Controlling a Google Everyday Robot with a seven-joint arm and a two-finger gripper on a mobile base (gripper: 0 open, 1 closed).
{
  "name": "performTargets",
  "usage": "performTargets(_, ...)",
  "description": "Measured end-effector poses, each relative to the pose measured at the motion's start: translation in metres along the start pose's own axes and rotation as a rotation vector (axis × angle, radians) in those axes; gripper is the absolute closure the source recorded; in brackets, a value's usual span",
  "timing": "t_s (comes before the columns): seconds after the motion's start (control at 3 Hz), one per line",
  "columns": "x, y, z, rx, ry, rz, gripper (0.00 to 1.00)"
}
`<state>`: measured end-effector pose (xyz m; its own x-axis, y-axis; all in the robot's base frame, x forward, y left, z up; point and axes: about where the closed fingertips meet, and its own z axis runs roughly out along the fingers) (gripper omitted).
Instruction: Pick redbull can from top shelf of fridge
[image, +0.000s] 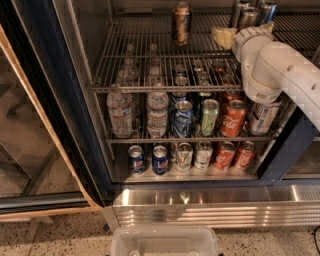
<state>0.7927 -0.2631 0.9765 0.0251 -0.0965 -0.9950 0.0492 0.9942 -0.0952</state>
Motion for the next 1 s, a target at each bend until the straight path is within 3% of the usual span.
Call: performTargets(1.0, 0.0088, -0.0118, 0.0078, 0.080, 0.004, 0.046, 0.16)
